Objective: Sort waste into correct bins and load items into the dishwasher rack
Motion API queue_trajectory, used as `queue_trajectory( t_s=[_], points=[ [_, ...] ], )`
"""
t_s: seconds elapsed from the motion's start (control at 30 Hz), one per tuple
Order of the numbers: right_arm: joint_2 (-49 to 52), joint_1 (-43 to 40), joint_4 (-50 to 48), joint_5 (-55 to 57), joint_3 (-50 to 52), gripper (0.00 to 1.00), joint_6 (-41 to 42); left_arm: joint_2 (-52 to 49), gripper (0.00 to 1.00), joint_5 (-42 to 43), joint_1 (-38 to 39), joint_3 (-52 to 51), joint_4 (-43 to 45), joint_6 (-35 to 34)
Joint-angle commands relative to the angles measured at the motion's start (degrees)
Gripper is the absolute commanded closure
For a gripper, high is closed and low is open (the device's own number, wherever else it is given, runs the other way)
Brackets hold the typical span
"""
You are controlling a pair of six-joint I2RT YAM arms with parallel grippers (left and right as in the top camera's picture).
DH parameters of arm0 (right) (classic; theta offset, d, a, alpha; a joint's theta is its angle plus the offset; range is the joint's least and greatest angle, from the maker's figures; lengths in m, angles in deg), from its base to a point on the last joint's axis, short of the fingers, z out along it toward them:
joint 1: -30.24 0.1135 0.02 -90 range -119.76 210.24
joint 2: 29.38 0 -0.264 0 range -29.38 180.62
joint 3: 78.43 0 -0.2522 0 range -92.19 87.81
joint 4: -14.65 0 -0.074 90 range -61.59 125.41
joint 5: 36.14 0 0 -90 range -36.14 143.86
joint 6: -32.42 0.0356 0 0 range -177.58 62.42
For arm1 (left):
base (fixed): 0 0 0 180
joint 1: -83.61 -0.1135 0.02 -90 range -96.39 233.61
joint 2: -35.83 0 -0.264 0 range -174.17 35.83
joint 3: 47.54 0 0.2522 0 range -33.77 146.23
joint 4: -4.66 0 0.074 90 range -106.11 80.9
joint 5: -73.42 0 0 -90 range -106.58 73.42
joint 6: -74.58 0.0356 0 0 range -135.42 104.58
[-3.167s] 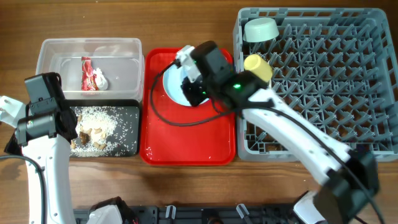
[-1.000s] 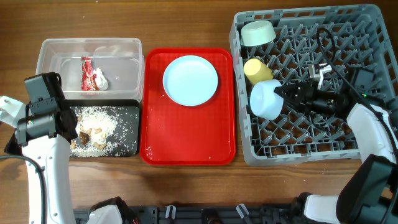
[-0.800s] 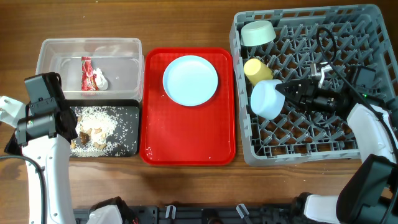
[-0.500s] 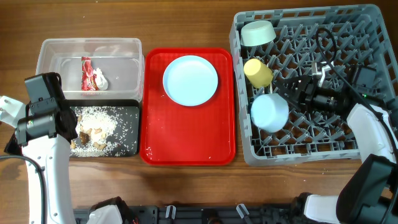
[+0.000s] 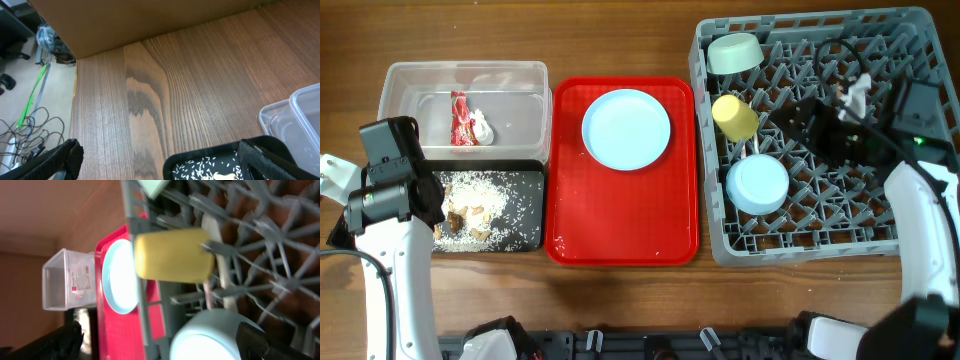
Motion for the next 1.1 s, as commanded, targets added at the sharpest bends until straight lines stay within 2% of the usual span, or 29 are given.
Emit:
queue_trajectory(
  t_s=[0.0, 0.13, 0.23, 0.3, 0.43, 0.63, 0.73, 0.87, 1.07],
  points=[
    [-4.09, 9.40, 1.95, 14.47, -4.02, 0.01, -0.59, 0.07, 0.00, -1.14, -0.37, 0.20, 0.13, 0.11],
    [-4.57, 21.57, 3.02, 28.76, -4.11, 0.00, -0.52, 0.07, 0.00, -1.14, -0.37, 0.20, 0.15, 0.11],
    [-3.39, 30.29, 7.28, 42.29, -4.07, 0.00, 0.52, 0.07, 0.00, -1.14, -0.37, 0.20, 0.13, 0.11],
    [-2.56, 32.94, 9.25, 45.05, -4.04, 0.00, 0.52, 0.07, 0.00, -1.14, -0.37, 0.20, 0.13, 0.11],
    [-0.04, 34.95, 13.99, 41.88, -4.04, 0.00, 3.41, 0.07, 0.00, -1.14, -0.37, 0.20, 0.13, 0.11],
    [2.56, 34.95, 16.65, 27.65, -3.91, 0.22, 4.76, 0.07, 0.00, -1.14, -0.37, 0.20, 0.13, 0.11],
    [3.39, 34.95, 17.79, 27.10, -3.39, 0.45, 4.81, 0.07, 0.00, -1.14, -0.37, 0.20, 0.13, 0.11],
    [3.54, 34.95, 17.84, 28.72, -1.66, 0.63, 5.14, 0.07, 0.00, -1.14, -0.37, 0.20, 0.13, 0.11],
    [3.58, 34.95, 18.43, 30.36, -0.37, 0.68, 5.90, 0.07, 0.00, -1.14, -0.37, 0.20, 0.13, 0.11]
  ],
)
